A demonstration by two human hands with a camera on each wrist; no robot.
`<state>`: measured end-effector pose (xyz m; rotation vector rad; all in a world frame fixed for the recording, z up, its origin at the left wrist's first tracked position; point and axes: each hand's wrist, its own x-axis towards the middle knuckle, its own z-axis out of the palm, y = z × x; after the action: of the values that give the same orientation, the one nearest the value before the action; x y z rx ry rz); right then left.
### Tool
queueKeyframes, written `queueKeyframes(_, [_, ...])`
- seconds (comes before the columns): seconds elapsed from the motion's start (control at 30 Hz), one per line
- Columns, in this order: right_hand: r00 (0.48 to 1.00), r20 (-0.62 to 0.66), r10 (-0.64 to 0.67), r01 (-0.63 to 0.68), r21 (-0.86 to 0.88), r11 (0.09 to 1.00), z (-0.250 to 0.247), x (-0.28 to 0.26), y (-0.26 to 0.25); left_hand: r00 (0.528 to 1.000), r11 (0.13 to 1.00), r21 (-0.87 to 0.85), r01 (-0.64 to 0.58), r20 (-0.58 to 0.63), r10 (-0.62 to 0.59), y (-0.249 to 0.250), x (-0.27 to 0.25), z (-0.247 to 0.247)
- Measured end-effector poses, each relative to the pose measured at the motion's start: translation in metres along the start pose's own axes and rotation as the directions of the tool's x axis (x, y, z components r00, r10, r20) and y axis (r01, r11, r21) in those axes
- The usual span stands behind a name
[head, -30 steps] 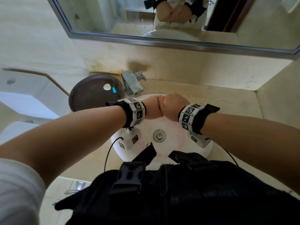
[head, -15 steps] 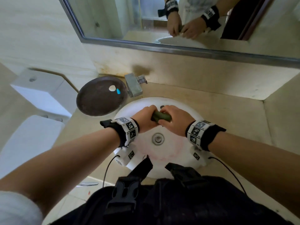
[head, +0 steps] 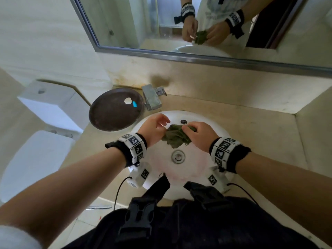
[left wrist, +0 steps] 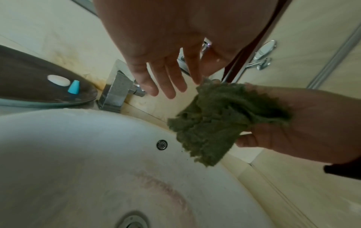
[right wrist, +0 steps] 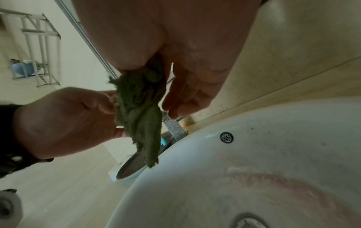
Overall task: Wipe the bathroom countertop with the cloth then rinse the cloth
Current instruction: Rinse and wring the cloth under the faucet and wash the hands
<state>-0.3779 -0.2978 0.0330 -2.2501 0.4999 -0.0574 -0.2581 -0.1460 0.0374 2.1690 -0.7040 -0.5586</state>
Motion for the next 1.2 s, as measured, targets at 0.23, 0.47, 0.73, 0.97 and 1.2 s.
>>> queueKeyframes(0.23, [0.999,-0.018,0.026,-0.025,0.051,0.998,0.022,0.010,-0.035,0.960,0.977,0.036,-0.211,0.196,0.200,-0.007,0.004,-0.022])
queueKeyframes(0.47, [0.977,0.047,0.206,-0.211,0.193,0.958,0.050,0.029,-0.076,0.972,0.994,-0.111,0.024,0.234,0.003,-0.040,0.017,-0.075])
queueKeyframes(0.73, [0.970,-0.114,0.212,-0.204,0.080,0.976,0.097,0.056,-0.128,0.909,0.991,-0.064,-0.117,0.394,0.133,-0.073,0.025,-0.126])
queueKeyframes(0.97, [0.939,-0.218,0.267,-0.270,0.015,0.963,0.120,0.068,-0.143,0.949,0.998,-0.003,-0.064,0.309,0.061,-0.100,0.032,-0.160])
queueKeyframes(1.2, [0.946,-0.124,0.299,-0.281,0.143,0.949,0.125,0.072,-0.162,0.971,0.976,-0.218,0.019,0.237,0.034,-0.108,0.028,-0.179])
